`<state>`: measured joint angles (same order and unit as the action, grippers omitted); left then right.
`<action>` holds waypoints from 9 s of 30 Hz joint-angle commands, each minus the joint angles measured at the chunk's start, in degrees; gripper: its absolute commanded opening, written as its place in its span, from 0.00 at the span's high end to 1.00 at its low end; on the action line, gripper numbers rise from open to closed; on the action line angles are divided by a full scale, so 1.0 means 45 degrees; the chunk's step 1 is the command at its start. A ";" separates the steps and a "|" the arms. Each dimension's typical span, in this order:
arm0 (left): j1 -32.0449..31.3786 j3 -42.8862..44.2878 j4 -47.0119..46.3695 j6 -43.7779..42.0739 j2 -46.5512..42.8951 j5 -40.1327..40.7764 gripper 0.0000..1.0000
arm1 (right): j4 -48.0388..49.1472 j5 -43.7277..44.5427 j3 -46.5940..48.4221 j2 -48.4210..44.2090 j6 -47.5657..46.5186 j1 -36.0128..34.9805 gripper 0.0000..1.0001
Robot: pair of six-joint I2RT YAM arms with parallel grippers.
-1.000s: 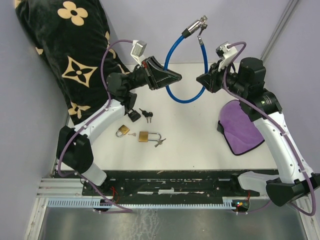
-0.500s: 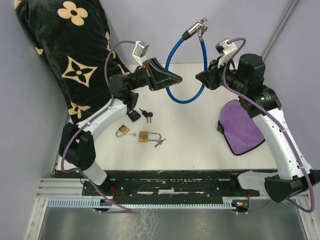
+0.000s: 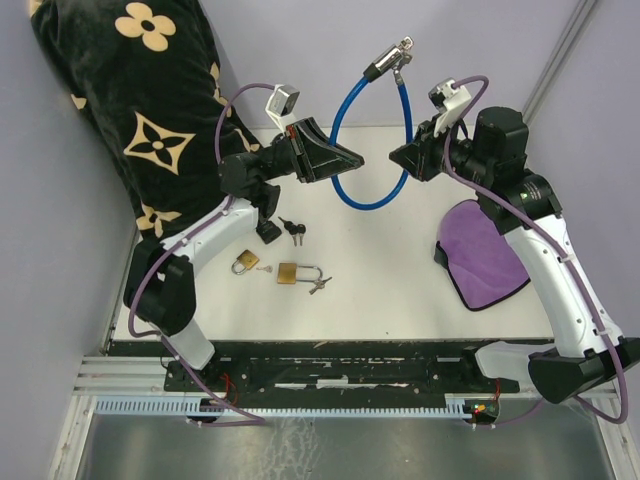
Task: Lock with the key
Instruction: Lock the lock.
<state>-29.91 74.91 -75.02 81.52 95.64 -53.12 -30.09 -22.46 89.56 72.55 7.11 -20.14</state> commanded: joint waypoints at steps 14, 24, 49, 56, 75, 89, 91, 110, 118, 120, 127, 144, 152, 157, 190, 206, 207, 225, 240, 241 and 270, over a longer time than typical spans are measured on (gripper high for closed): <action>-0.0092 0.0503 -0.2501 0.2359 0.0334 0.0266 0.97 | 0.0064 0.0014 0.0635 -0.0157 -0.0591 -0.0036 0.98; -0.0139 0.0875 -0.4133 0.4005 0.0783 0.0746 0.97 | 0.0030 -0.0383 0.0644 -0.0342 -0.0672 -0.0032 0.98; -0.0593 0.1768 -0.4690 0.5046 0.1082 0.0743 0.97 | -0.0063 0.0630 0.0324 -0.1005 -0.0716 0.0266 0.99; -0.0570 0.1712 -0.4718 0.5059 0.0999 0.0664 0.97 | -0.0237 0.0583 0.0528 -0.0768 -0.0605 0.0372 0.98; -0.0864 0.1646 -0.4929 0.5186 0.1079 0.0274 0.97 | -0.0403 0.0381 0.0900 -0.0264 -0.0727 0.0374 0.98; -0.0834 0.1530 -0.4816 0.5110 0.1252 0.0376 0.97 | -0.0248 0.0713 0.0483 -0.0837 -0.1146 0.0384 0.98; -0.0819 0.1527 -0.4705 0.5008 0.1225 0.0458 0.97 | -0.0233 0.0749 0.0408 -0.0929 -0.1151 0.0374 0.98; -0.0514 0.0182 -0.2181 0.3756 0.0507 -0.1412 0.97 | -0.1303 0.1637 0.1210 -0.0922 -0.5243 0.0474 0.98; 0.0002 -0.0408 -0.2087 0.3760 0.0081 -0.1630 0.97 | -0.1867 0.1281 0.1458 -0.0995 -0.5906 0.0648 0.98; 0.0087 -0.0456 -0.2105 0.3760 -0.0073 -0.1582 0.97 | -0.1916 0.1279 0.1398 -0.1043 -0.6050 0.0651 0.98; 0.0177 -0.0425 -0.1837 0.3654 -0.0332 -0.1394 0.94 | -0.1849 0.0619 0.1325 -0.0987 -0.5825 0.0667 0.98; 0.0179 -0.0990 -0.0806 0.2003 -0.1406 -0.0725 0.39 | 0.0660 -0.2889 -0.0118 -0.0874 -0.1439 0.1390 0.98; 0.0262 -0.1582 0.2949 -0.1200 -0.2665 -0.0070 0.29 | 0.1462 -0.3968 -0.0838 -0.0781 -0.0337 0.1575 0.98; 0.0515 -0.1899 0.5784 -0.4165 -0.3992 0.1159 0.16 | 0.1786 -0.4351 -0.0988 -0.0747 0.0152 0.1732 0.98; -0.3919 0.5000 1.9305 -1.7180 -0.4202 1.1566 0.43 | 0.1610 -0.4461 -0.1082 -0.0307 -0.0009 0.1761 0.98; -0.3536 0.6273 1.9830 -1.6067 -0.3373 0.8593 0.97 | 0.1516 -0.5990 -0.1371 -0.0855 -0.1309 0.1604 0.98; -0.3283 0.6154 1.9540 -1.5654 -0.3434 0.8159 0.97 | 0.1318 -0.6101 -0.1350 -0.0916 -0.1589 0.1546 0.98; -0.1430 0.5851 1.7324 -1.0971 -0.2329 0.2882 0.97 | -0.1991 -0.6057 0.0086 -0.1214 -0.5709 0.0838 0.98; -0.0797 0.4091 1.4588 -0.7713 -0.2498 0.0646 0.97 | -0.2299 -0.4525 0.1387 -0.1019 -0.5833 0.0867 0.98; -0.0746 0.3869 1.4031 -0.7271 -0.2509 0.0527 0.97 | -0.2435 -0.4729 0.1431 -0.1008 -0.5945 0.0853 0.98; -0.0737 0.5506 1.9752 -1.0675 -0.1088 -0.0099 0.97 | -0.2745 -0.4553 0.1702 -0.0545 -0.6153 -0.0005 0.98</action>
<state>-32.32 98.50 -3.05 43.90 88.51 -52.34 -54.39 -37.34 95.55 72.49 -21.67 -19.22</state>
